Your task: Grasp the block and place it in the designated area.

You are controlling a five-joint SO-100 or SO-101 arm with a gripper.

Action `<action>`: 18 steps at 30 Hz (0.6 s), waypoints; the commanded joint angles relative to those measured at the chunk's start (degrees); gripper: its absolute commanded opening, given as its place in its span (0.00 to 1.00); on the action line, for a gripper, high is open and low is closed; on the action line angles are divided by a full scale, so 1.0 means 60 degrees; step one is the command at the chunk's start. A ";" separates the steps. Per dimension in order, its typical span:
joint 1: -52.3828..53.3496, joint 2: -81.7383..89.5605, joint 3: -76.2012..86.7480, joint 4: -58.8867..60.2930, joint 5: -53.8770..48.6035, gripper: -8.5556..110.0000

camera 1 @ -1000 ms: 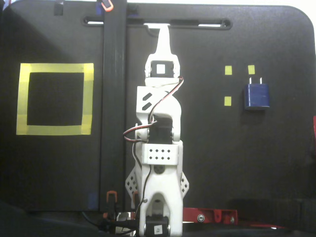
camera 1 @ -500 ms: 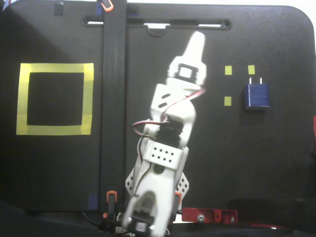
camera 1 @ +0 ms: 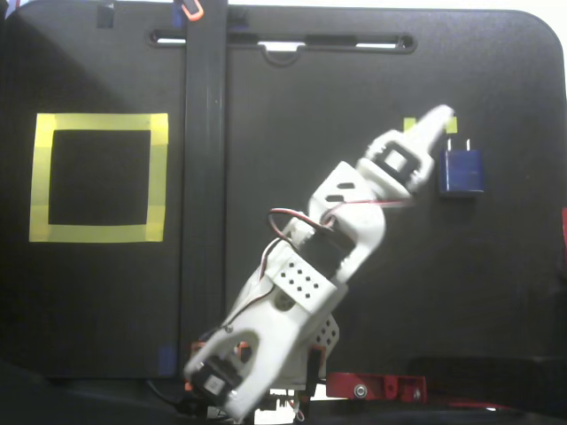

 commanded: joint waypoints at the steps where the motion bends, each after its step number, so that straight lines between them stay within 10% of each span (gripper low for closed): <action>1: 0.0542 0.0176 0.0059 -0.0161 -0.0029 0.07; 18: 0.1025 -0.1362 -0.0645 -0.1069 -0.0059 0.07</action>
